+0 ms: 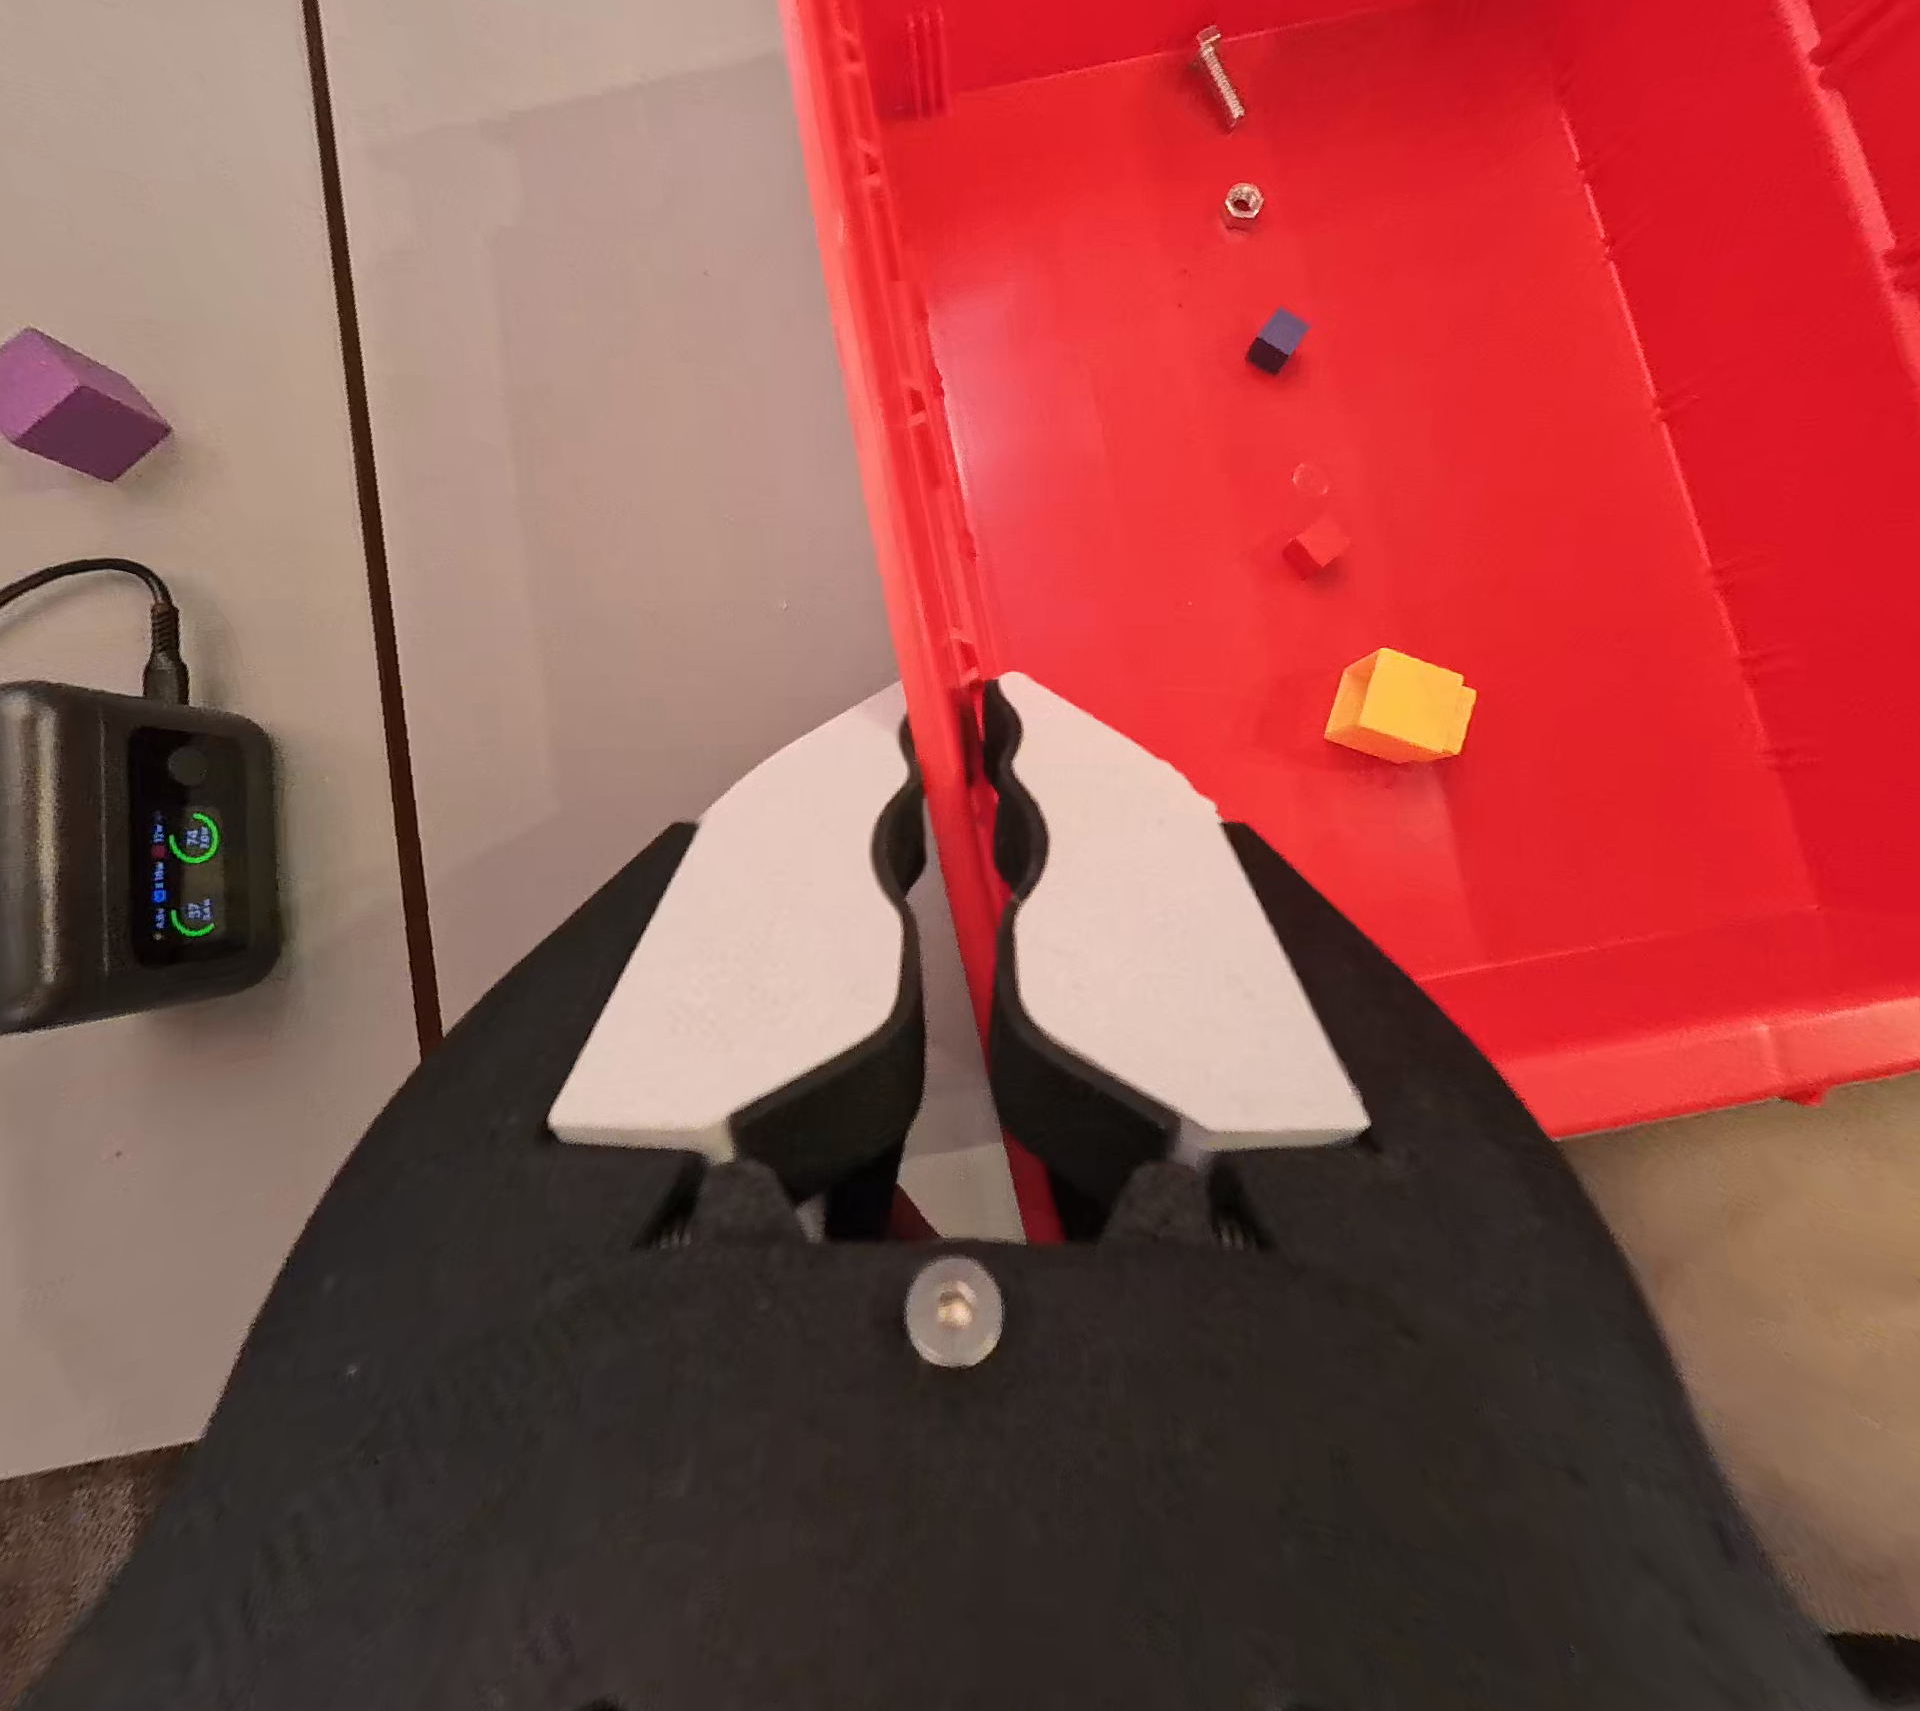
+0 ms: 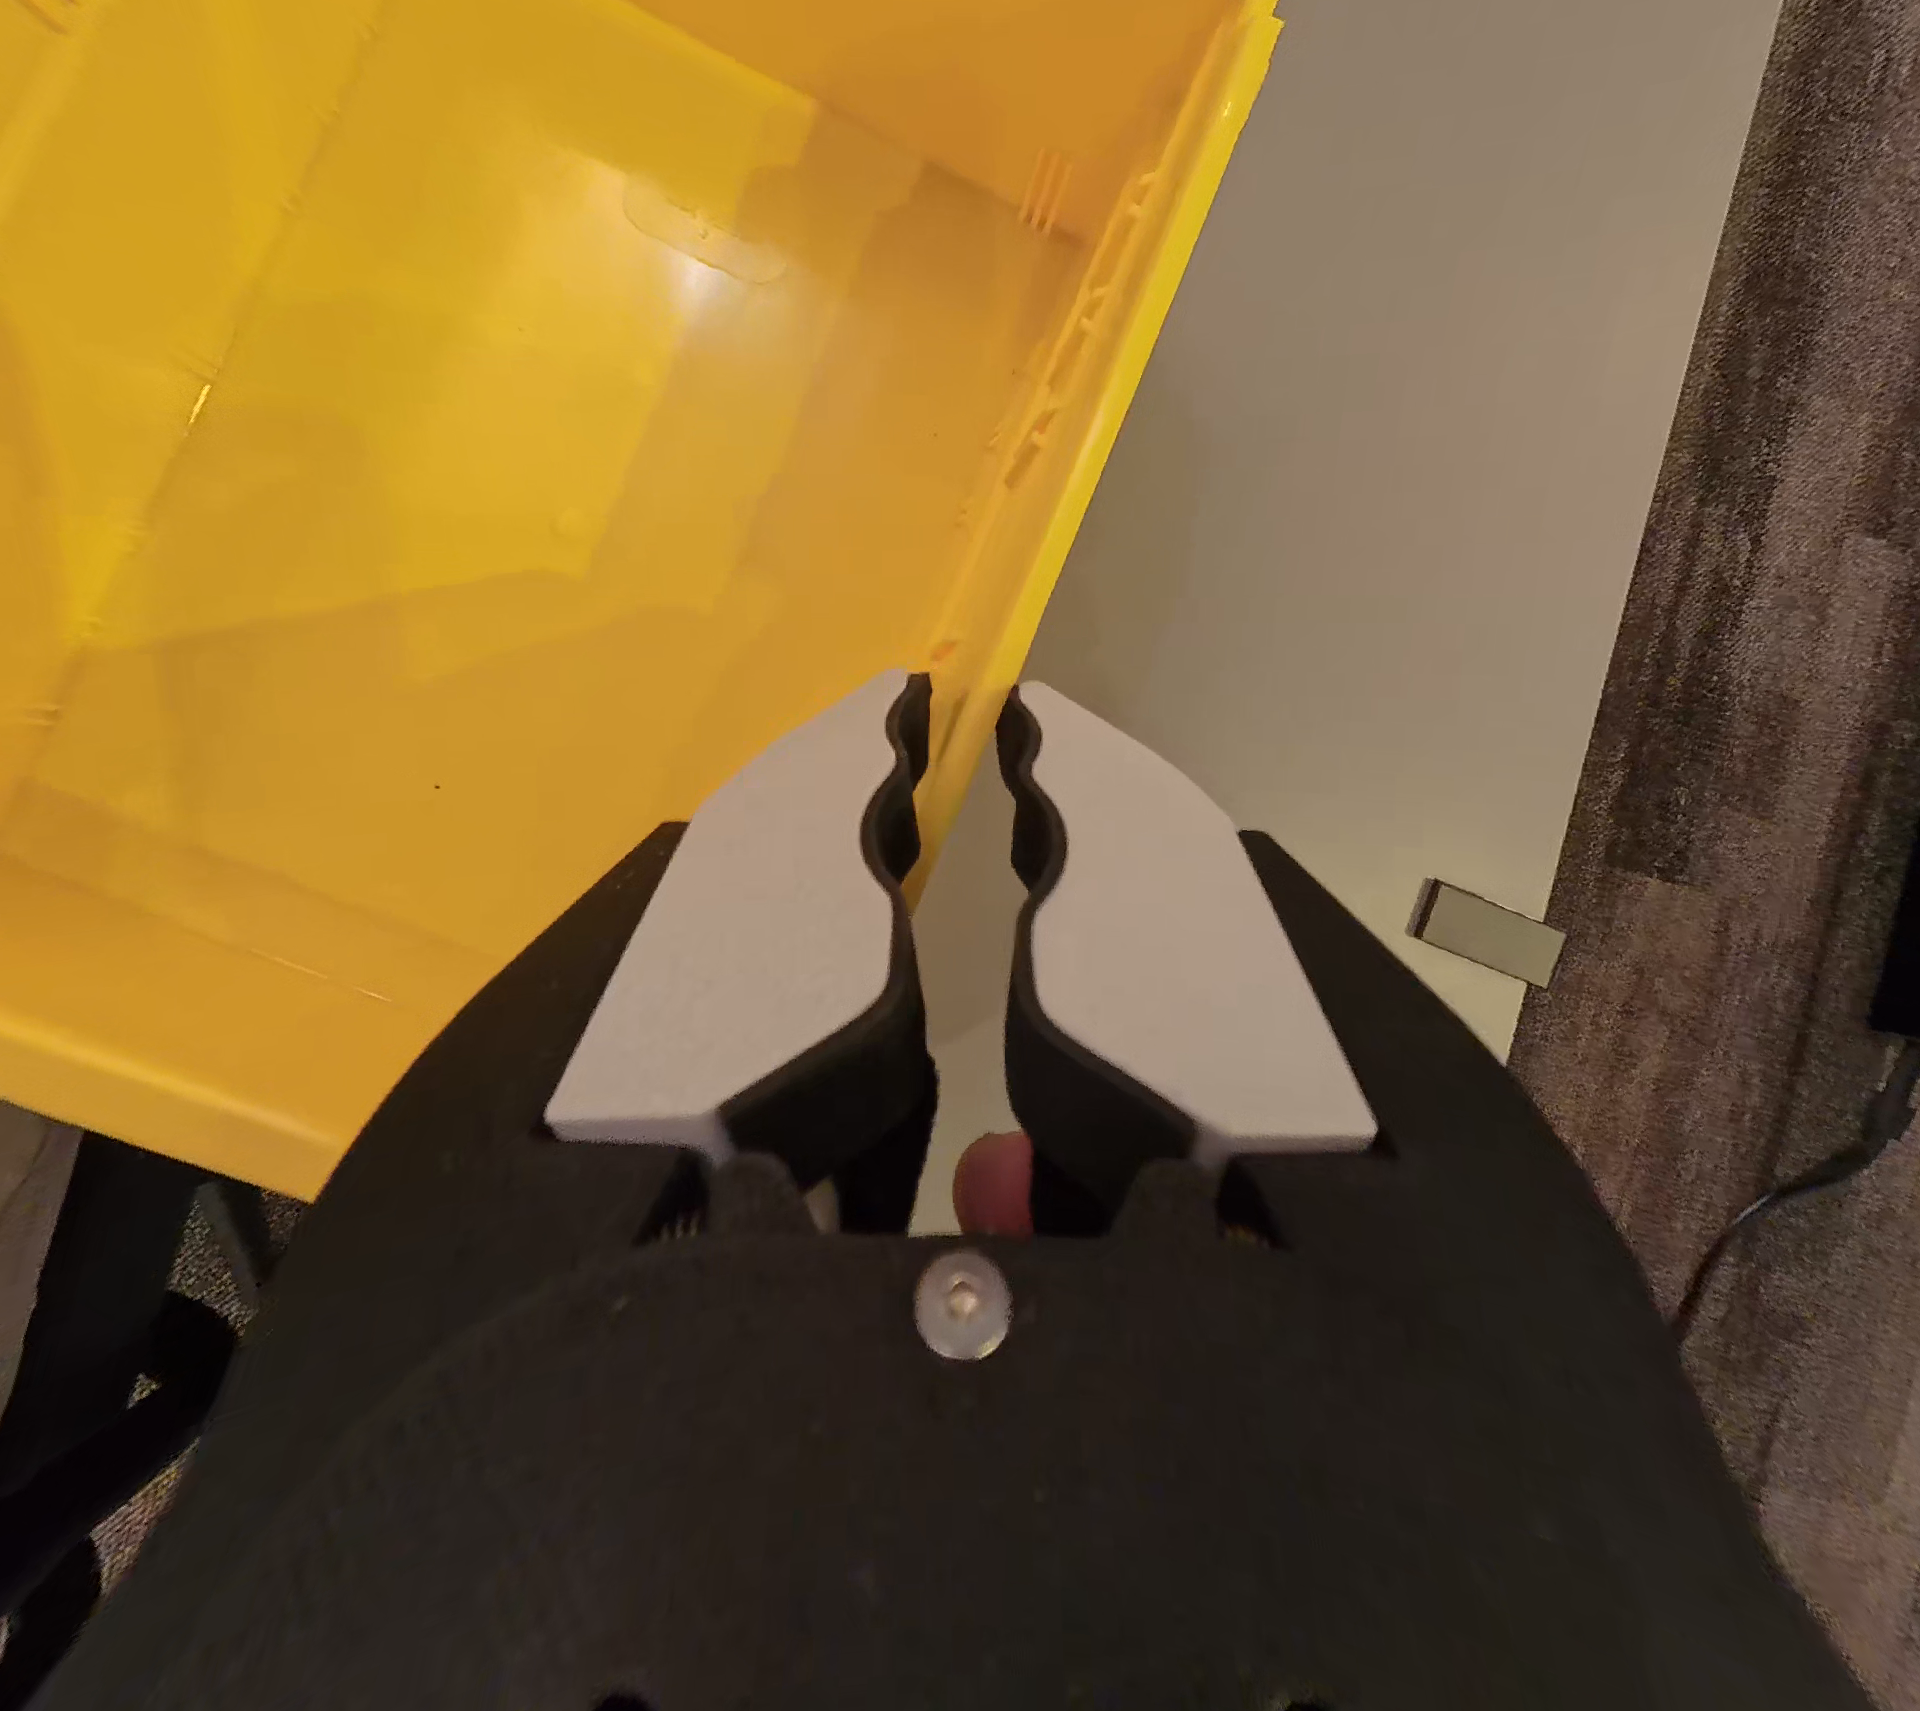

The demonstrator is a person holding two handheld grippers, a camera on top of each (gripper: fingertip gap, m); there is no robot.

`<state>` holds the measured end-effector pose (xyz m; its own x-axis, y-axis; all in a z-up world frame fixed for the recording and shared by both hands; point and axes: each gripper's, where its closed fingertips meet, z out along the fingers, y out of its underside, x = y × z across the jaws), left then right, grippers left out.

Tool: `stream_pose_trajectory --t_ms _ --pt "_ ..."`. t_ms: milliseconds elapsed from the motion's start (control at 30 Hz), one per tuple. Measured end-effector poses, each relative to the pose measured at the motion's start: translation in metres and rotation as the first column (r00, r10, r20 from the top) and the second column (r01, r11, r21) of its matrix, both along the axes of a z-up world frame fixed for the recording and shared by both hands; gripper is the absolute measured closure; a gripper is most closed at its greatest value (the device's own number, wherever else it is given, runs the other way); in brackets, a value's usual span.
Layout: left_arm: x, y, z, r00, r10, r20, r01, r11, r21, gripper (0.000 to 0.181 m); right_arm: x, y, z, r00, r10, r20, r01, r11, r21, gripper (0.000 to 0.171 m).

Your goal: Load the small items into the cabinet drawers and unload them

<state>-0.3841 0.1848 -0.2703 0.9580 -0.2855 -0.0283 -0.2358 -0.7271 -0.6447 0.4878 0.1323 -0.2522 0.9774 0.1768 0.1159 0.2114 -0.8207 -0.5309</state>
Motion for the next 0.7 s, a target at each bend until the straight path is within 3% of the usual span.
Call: stream_pose_trajectory --t_ms 33,100,200,333,700 --pt "0.001 -0.001 -0.001 1.000 0.000 0.017 0.000 1.000 0.001 0.166 0.000 0.000 0.001 1.000 -0.001 -0.006 0.001 1.000 0.001 0.155" --pt "0.004 -0.001 0.000 0.998 -0.001 0.066 0.000 1.000 0.010 0.160 -0.001 -0.001 0.003 1.000 -0.004 -0.007 0.004 1.000 0.014 0.145" --pt "0.001 -0.002 0.006 0.998 -0.002 0.056 0.000 1.000 0.029 0.157 0.001 -0.003 0.007 1.000 -0.009 0.003 0.009 1.000 0.021 0.148" --pt "-0.002 -0.002 0.008 1.000 0.000 0.002 0.000 0.999 0.034 0.173 0.000 -0.005 -0.002 0.998 0.040 0.047 -0.039 0.999 -0.018 0.160" --pt "0.001 -0.006 0.008 0.998 0.031 0.050 -0.033 0.998 0.052 0.176 -0.004 0.007 -0.002 0.995 0.081 0.055 -0.079 0.996 -0.032 0.160"
